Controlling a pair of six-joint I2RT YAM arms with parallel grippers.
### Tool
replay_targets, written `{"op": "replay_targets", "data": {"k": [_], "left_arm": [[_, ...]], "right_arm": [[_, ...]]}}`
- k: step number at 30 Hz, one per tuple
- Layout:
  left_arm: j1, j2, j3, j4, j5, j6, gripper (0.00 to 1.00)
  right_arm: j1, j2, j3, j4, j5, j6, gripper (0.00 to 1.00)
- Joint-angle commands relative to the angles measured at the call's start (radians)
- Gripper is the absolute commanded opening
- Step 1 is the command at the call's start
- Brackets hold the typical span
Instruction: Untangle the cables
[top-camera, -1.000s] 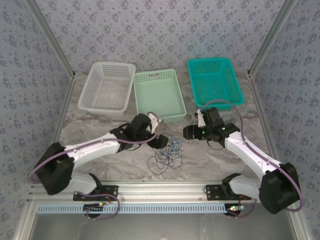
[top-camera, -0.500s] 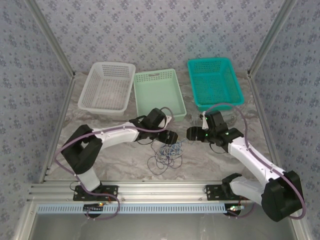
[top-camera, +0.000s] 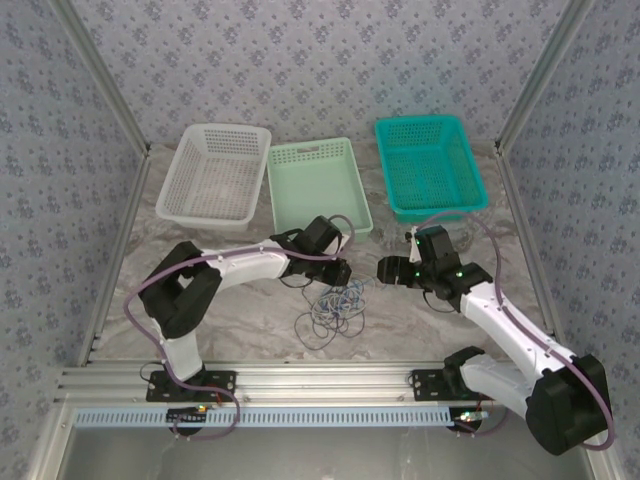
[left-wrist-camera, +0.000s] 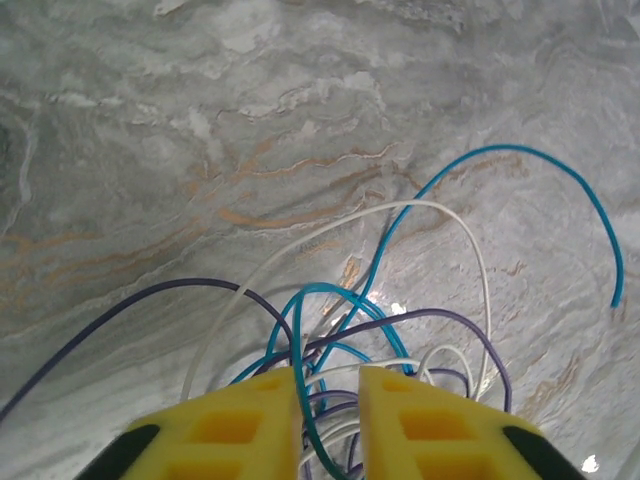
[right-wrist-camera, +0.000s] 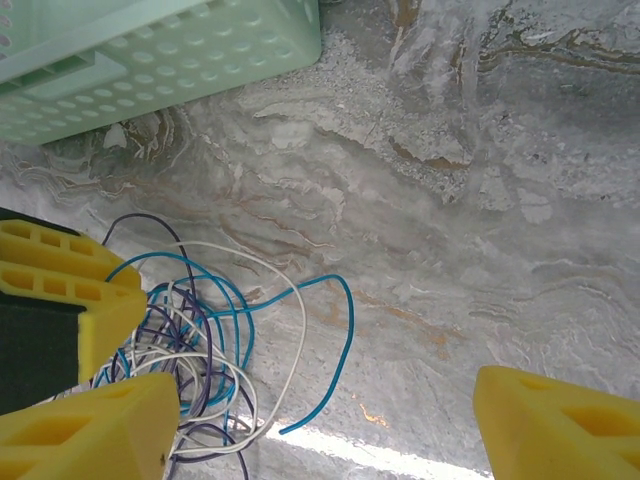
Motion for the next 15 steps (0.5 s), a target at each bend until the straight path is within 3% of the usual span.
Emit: {"op": "replay_targets", "data": {"k": [1, 9, 15], "left_arm": [[-0.004, -0.005, 0.048, -0.028, 0.012, 0.020, 0.02], [-0.016, -0.169, 0.046, -0.029, -0.026, 0.086, 0.00], [-0.016, -0.282, 0.072, -0.035, -0.021, 0.123, 0.00]], "right_arm": [[-0.004, -0.012, -0.014, -0.010, 0.028, 0.010, 0.81], [0.018, -0.084, -0.031, 0.039, 0.038, -0.023, 0.85], [0.111, -0.110, -0.051, 0.143, 0.057, -0.066, 0.87]]}}
